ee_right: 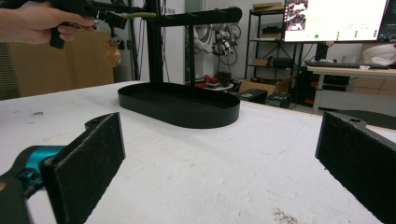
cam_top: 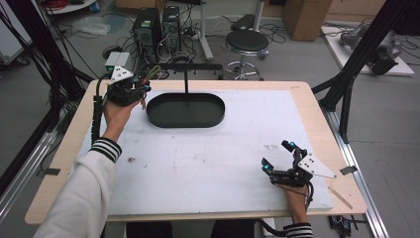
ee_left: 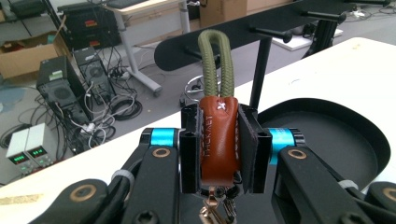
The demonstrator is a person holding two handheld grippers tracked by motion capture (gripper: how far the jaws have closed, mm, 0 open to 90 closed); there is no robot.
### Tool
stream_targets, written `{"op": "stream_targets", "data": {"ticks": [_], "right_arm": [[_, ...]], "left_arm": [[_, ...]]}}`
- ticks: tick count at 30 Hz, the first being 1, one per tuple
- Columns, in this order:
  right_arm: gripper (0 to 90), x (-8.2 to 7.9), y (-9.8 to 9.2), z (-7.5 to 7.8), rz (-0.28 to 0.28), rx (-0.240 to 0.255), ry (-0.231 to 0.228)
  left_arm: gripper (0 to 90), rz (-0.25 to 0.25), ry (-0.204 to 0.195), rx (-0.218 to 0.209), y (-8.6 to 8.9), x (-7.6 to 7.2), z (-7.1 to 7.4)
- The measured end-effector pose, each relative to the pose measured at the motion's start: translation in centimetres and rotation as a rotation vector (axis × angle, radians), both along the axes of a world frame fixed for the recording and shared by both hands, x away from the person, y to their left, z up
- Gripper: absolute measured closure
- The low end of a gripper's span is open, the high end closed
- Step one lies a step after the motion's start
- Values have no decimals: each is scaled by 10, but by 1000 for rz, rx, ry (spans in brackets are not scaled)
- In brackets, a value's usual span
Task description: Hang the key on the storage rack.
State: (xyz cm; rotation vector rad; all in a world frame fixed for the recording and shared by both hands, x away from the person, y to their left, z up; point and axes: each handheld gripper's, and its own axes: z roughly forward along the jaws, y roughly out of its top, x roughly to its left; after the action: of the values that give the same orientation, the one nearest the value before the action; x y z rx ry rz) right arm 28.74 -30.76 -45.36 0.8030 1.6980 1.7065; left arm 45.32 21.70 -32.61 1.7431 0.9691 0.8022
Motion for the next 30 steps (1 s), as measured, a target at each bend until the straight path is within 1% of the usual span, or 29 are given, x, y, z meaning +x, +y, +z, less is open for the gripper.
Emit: {"op": "stream_targets", "data": {"ticks": [5, 8, 13, 16, 20, 23, 30], "right_arm": [[3, 0, 0, 0, 1, -1, 0], [4, 0, 0, 0, 1, 0, 0], [4, 0, -1, 0, 2, 2, 0], [4, 0, -1, 0, 2, 0, -1], [3, 0, -1, 0, 2, -1, 0], [3, 0, -1, 0, 1, 5, 1], [3, 1, -1, 0, 3, 8, -1]], "left_arm": [[726, 15, 7, 9, -4, 2, -2], [726, 27, 12, 6, -5, 4, -5], [726, 41, 22, 24, -9, 7, -9], [726, 47, 27, 20, -9, 9, -11], [726, 55, 42, 26, -11, 12, -15], [726, 62, 48, 14, -11, 15, -18], [727, 66, 66, 24, -12, 21, -26]]}}
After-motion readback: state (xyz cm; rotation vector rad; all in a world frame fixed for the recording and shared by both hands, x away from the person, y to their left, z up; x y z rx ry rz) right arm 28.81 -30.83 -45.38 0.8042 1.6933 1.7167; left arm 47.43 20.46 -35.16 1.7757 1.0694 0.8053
